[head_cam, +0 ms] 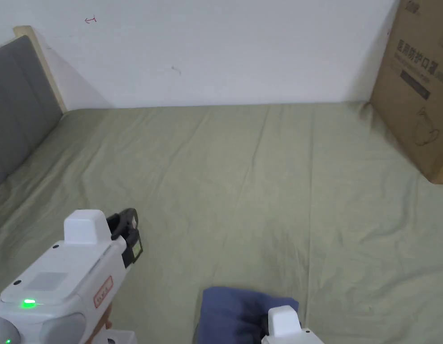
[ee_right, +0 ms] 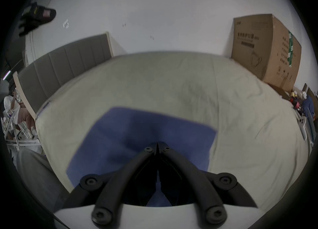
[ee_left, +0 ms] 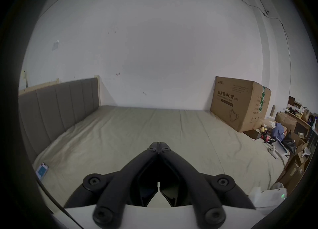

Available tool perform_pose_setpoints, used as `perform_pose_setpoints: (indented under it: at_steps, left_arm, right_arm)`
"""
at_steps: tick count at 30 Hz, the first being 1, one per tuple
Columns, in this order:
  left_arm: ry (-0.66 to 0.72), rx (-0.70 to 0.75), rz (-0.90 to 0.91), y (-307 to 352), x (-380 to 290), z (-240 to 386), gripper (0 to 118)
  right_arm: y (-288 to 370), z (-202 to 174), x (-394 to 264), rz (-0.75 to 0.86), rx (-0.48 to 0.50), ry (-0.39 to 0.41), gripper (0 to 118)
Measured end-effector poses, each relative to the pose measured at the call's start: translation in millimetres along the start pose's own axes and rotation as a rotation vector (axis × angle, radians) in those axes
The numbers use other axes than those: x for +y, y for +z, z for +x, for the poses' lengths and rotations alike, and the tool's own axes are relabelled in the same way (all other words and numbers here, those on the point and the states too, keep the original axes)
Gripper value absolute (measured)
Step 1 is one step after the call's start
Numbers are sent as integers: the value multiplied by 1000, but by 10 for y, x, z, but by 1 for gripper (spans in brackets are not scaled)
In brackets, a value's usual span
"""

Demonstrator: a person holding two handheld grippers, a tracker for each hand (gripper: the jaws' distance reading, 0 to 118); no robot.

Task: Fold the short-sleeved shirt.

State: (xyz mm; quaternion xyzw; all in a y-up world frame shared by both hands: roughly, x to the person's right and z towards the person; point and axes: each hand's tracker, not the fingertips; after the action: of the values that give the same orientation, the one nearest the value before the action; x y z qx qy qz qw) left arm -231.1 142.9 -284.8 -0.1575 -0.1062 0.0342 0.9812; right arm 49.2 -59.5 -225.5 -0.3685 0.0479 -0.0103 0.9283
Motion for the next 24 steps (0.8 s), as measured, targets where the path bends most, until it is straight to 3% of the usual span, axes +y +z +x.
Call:
perform_pose_setpoints:
  at_steps: [4,7,9,11,12,13,20,21,24]
  left_arm:
    - [96,-44,-137,-142,-225,-56,0]
    - [257,-93,-289,-319,-451,-88,14]
    - [367,-141,-394,-455,-629,-111,47]
    - [455,-189,-512,-606,-824,-125,96]
    - [484,-210,-579,-684,-923,-121,109]
    - [505,-230,-626,-757,-1025,-113,113]
    - [510,-310,-785,-1045,-1508,-64,112]
    - [509,-331,-801,-1078,-1550,-61,109]
    - [470,-403,-852,-1150,-1634,-7,84]
  right_arm:
    - [-62,0,-59,23,-10,-83,0]
    - [-57,64,-64,13,9,-100,0]
    - [-49,97,-74,16,22,-96,0]
    - [-49,120,-66,12,33,-106,0]
    - [-52,128,-59,9,37,-114,0]
    - [-47,133,-53,4,40,-124,0]
    - [-43,179,-39,-11,57,-176,0]
    - [-47,181,-37,-12,59,-178,0]
    - [-47,174,-31,-16,58,-166,0]
